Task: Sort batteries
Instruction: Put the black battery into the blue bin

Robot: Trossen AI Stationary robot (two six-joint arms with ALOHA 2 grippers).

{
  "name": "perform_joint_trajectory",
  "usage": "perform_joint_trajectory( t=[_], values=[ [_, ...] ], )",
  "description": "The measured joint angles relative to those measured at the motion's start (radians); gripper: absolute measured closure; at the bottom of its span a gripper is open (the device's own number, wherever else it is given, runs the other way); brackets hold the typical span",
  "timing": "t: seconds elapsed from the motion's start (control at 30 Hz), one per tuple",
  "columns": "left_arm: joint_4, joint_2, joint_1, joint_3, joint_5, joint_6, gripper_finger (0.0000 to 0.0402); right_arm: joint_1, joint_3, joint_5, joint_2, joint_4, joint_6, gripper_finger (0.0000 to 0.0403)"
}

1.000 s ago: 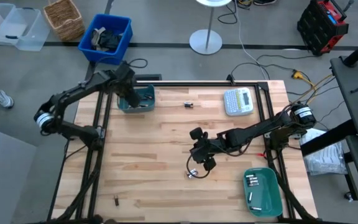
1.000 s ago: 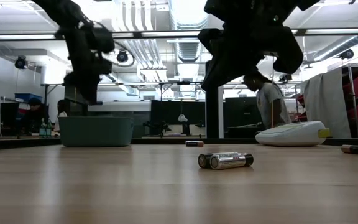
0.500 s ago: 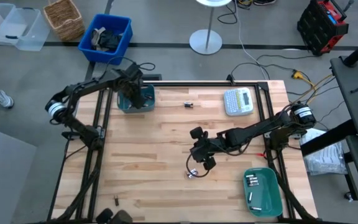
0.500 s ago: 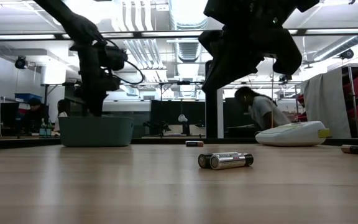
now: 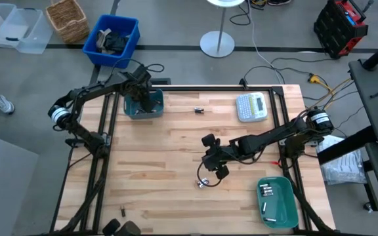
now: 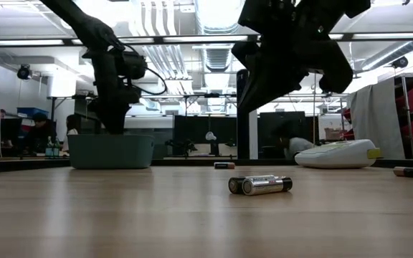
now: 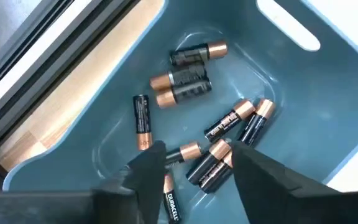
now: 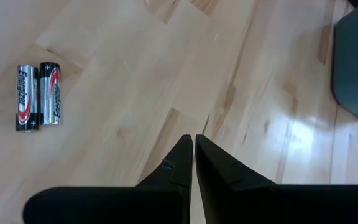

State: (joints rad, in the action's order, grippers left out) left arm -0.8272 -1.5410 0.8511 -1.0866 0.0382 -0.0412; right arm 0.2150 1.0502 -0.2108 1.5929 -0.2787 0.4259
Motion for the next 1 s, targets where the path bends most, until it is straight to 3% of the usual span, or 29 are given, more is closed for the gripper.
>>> perform_joint_trajectory(
  t=[0.2,0.4,0.73,1.0],
  values=[
    [-0.002,0.047,-0.061,0.001,-0.009,0.003,0.0225,-0.003,-0.01,0.0,0.0,0.0,-0.01,0.039],
    [0.065,0.164,-0.245,0.027,0.002,0.03,0.0224,-0.025,-0.027,0.0,0.0,-0.001,-0.067,0.039],
    [0.15,0.397,-0.655,0.117,0.222,0.18,0.0224,-0.046,-0.044,-0.001,0.0,-0.001,-0.161,0.039],
    [0.191,0.496,-0.908,0.254,0.365,0.363,0.0223,-0.046,-0.044,-0.002,0.0,0.0,-0.208,0.039]
  ],
)
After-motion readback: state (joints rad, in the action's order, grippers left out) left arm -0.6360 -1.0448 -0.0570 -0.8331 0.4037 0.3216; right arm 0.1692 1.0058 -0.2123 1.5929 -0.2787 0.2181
